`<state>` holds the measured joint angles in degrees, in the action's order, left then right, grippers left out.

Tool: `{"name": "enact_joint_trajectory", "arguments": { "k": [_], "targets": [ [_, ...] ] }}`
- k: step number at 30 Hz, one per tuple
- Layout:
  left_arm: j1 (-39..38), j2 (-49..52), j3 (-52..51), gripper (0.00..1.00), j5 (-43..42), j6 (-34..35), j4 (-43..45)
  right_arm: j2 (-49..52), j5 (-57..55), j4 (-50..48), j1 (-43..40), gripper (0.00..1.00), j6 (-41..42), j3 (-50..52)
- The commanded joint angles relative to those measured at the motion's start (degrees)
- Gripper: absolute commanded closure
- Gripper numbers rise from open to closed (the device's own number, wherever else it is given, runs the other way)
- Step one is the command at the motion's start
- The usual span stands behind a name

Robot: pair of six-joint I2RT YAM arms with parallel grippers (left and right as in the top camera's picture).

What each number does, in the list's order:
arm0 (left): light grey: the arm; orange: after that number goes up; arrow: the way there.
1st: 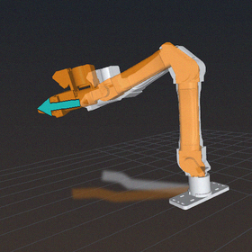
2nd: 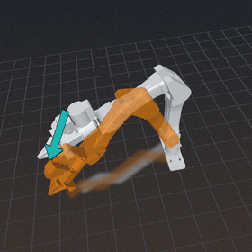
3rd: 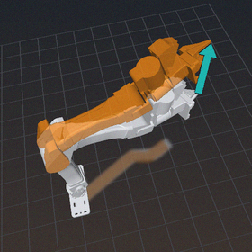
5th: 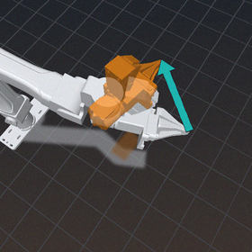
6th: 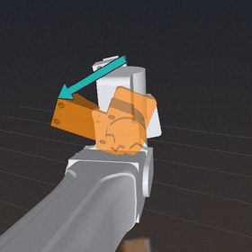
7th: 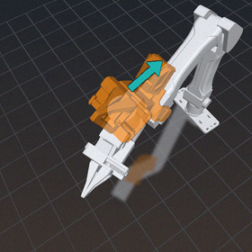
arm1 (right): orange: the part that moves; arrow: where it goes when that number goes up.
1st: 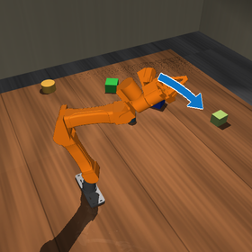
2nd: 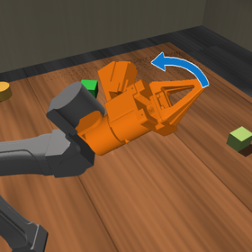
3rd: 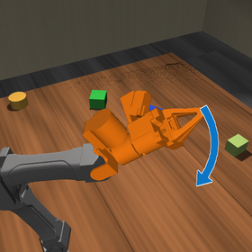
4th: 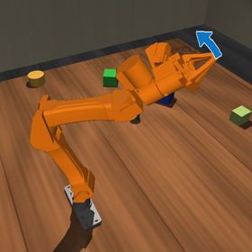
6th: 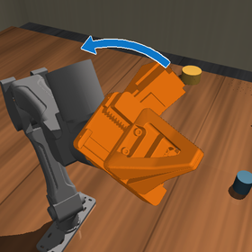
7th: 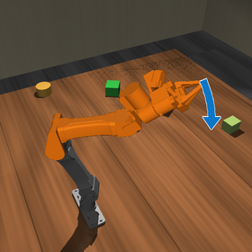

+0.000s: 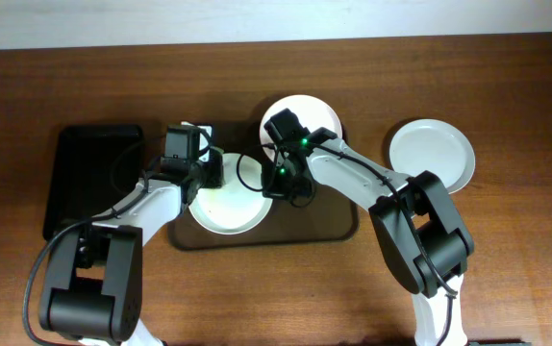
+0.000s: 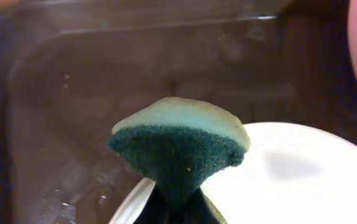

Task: Clean dirty plates on tray and stack at the side
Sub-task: 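Scrub the held plate with the sponge in the left gripper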

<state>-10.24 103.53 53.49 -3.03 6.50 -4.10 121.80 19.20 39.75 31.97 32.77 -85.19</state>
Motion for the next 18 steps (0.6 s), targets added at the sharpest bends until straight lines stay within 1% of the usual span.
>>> {"name": "enact_joint_trajectory", "arguments": {
  "k": [1, 2, 3, 5, 6, 7, 9, 11, 13, 14, 15, 16, 18],
  "targets": [
    [0.11, 0.85, 0.11, 1.0, 0.72, 0.31, -4.46, 0.79, 0.26, 0.31, 0.37, 0.96, -0.59, -0.87],
    [0.11, 0.85, 0.11, 1.0, -1.22, 0.31, -8.17, 0.79, 0.26, 0.31, 0.37, 0.96, -0.59, -0.87],
    [0.13, 0.85, 0.13, 0.99, -5.99, 0.31, -14.45, 0.79, 0.26, 0.31, 0.37, 0.96, -0.59, -0.85],
    [0.17, 0.83, 0.35, 0.99, -11.02, 0.28, -21.09, 0.79, 0.26, 0.26, 0.37, 0.96, -0.59, -0.85],
    [0.31, 0.83, 1.36, 0.99, -14.91, 0.24, -26.03, 0.79, 0.26, 0.24, 0.37, 0.96, -0.59, -0.87],
    [0.28, 0.83, 2.64, 0.99, -19.21, -1.84, -30.4, 0.79, 0.26, 0.26, 0.37, 0.96, -0.59, -0.85],
    [0.07, 0.83, 2.84, 1.0, -23.1, -6.01, -33.53, 0.79, 0.26, 0.28, 0.37, 0.96, -0.59, -0.87],
    [0.07, 0.83, 2.82, 0.99, -21.94, -7.19, -36.13, 0.79, 0.28, 0.28, 0.37, 0.96, -0.59, -0.85],
    [0.2, 0.83, 2.82, 1.0, -15.61, -7.19, -34.64, 0.79, 0.26, 0.24, 0.37, 0.96, -0.59, -0.85],
    [0.28, 0.83, 2.82, 0.99, -6.56, -3.72, -31.8, 0.79, 0.26, 0.11, 0.37, 0.96, -0.59, -0.85],
    [0.15, 0.83, 2.82, 1.0, 1.9, 1.79, -29.57, 0.79, 0.28, 0.07, 0.37, 0.96, -0.59, -0.85],
    [0.17, 0.83, 2.82, 0.99, 7.54, 6.75, -26.64, 0.79, 0.26, 0.09, 0.37, 0.96, -0.59, -0.87],
    [0.13, 0.83, 2.82, 0.99, 8.9, 11.28, -20.65, 0.79, 0.09, -0.04, 0.37, 0.96, -0.59, -0.85]
  ]
}}
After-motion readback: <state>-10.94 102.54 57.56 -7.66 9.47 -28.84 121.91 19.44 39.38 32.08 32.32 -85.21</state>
